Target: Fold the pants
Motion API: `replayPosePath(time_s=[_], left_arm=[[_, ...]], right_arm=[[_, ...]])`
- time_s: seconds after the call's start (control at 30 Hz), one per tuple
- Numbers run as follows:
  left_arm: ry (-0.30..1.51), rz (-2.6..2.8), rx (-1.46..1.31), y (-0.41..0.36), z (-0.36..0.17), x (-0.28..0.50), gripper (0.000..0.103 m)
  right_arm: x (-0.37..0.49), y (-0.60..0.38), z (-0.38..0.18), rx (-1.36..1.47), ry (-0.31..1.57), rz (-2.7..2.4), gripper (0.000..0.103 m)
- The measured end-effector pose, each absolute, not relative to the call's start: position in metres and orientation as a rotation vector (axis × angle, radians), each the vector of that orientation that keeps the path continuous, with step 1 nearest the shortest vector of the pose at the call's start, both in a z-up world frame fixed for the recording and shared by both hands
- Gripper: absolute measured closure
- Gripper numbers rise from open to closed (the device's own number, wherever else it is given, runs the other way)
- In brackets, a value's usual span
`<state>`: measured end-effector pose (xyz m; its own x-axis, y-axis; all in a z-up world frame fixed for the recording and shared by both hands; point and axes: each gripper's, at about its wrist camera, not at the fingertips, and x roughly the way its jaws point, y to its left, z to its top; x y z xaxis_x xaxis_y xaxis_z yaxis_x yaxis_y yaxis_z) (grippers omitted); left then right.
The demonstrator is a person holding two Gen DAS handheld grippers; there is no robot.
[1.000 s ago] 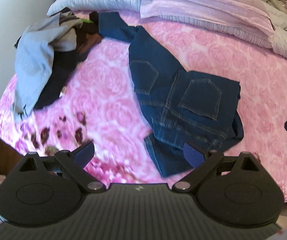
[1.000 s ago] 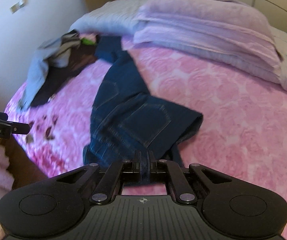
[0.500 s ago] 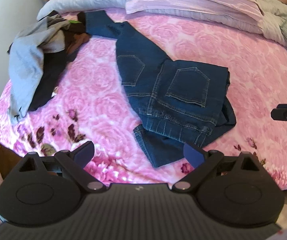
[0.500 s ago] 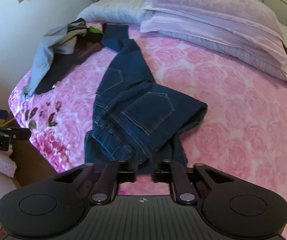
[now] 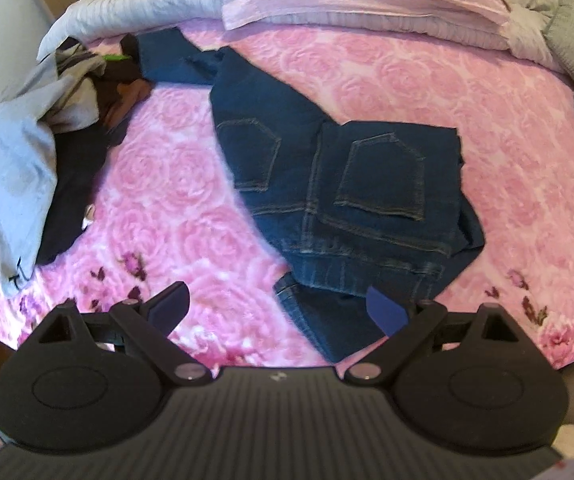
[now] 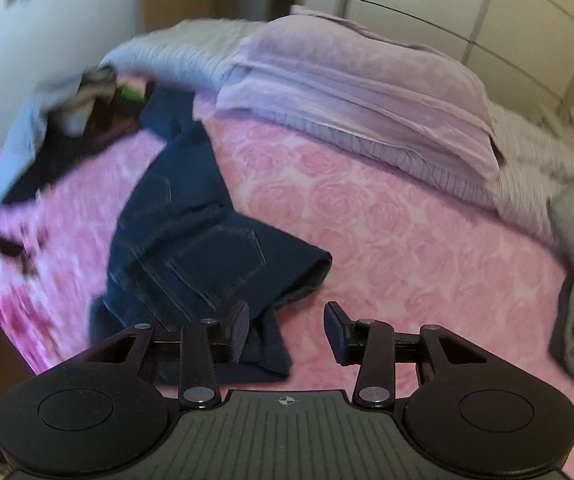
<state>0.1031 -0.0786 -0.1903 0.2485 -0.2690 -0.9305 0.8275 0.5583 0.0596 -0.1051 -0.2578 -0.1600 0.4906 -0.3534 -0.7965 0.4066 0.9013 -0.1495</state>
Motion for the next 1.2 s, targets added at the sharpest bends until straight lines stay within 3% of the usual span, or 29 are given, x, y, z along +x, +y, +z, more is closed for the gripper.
replayPosePath(time_s=[0.4, 0.9, 0.97, 1.0, 1.07, 1.2], left_arm=[[1.16, -0.516, 0.465, -0.017, -0.238, 0.115, 0.01], [1.235, -0.226, 0.314, 0.03, -0.306, 0.066, 0.01], [1.239, -0.208, 0.301, 0.03, -0.311, 0.063, 0.01], [1.239, -0.202, 0.298, 0.03, -0.311, 0.062, 0.01], [1.236, -0.201, 0.296, 0.026, -0.31, 0.059, 0.011], [1.22, -0.236, 0.296, 0.014, -0.305, 0.053, 0.012]], right_arm=[[-0.094, -0.217, -0.289, -0.624, 1.026, 0.1, 0.064], [-0.077, -0.229, -0.433, -1.212, 0.814, 0.528, 0.064], [-0.072, -0.23, -0.442, -1.195, 0.81, 0.547, 0.066], [-0.069, -0.232, -0.439, -1.144, 0.809, 0.55, 0.08], [-0.06, -0.238, -0.42, -1.008, 0.809, 0.527, 0.094], [-0.024, -0.275, -0.333, -0.448, 0.8, 0.294, 0.097]])
